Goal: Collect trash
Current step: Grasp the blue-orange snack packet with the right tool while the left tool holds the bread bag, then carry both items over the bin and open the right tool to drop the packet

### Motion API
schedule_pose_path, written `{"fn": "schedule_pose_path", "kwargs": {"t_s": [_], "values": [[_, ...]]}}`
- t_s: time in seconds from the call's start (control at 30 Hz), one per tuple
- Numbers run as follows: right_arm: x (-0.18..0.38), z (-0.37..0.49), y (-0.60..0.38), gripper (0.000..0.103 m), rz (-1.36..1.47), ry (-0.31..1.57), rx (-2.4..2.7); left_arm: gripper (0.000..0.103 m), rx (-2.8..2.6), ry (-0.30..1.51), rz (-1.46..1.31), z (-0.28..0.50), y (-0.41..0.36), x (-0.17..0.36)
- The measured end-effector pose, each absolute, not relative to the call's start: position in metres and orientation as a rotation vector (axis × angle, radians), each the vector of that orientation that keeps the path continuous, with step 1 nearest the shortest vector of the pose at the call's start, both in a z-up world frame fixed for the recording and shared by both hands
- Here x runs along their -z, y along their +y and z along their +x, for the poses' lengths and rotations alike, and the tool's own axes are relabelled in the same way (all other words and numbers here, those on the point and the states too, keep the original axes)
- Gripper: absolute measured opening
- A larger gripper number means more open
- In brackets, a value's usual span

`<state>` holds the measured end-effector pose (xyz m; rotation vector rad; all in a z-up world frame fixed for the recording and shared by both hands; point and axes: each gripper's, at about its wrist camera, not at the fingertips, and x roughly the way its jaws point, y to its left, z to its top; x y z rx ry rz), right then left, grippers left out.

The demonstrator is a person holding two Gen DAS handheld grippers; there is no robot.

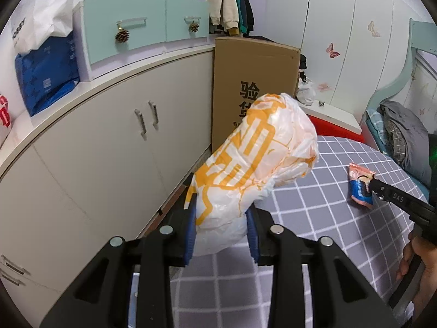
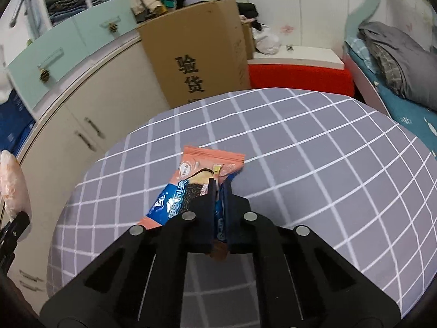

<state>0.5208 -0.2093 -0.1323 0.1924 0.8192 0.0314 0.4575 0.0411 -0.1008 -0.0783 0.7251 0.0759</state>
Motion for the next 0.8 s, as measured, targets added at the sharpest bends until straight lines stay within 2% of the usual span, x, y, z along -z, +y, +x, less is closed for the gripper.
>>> {"fn": "schedule_pose_path", "kwargs": {"t_s": [0.27, 0.5, 0.8], "values": [[0.103, 0.477, -0.15, 0.004, 0.158, 0.772, -0.162, 0.031, -0.088, 0.711, -0.104, 0.403, 0.082, 0.096], [0.078, 0.427, -0.059, 0.004, 0.107, 0.736, -0.346, 0.031, -0.159, 0.691, -0.167, 0.344, 0.143, 0.096], [0.104, 0.376, 0.088, 0.004, 0.02, 0.777, -0.563, 0.031, -0.301, 0.716, -0.282, 0.275, 0.239, 0.127]]}}
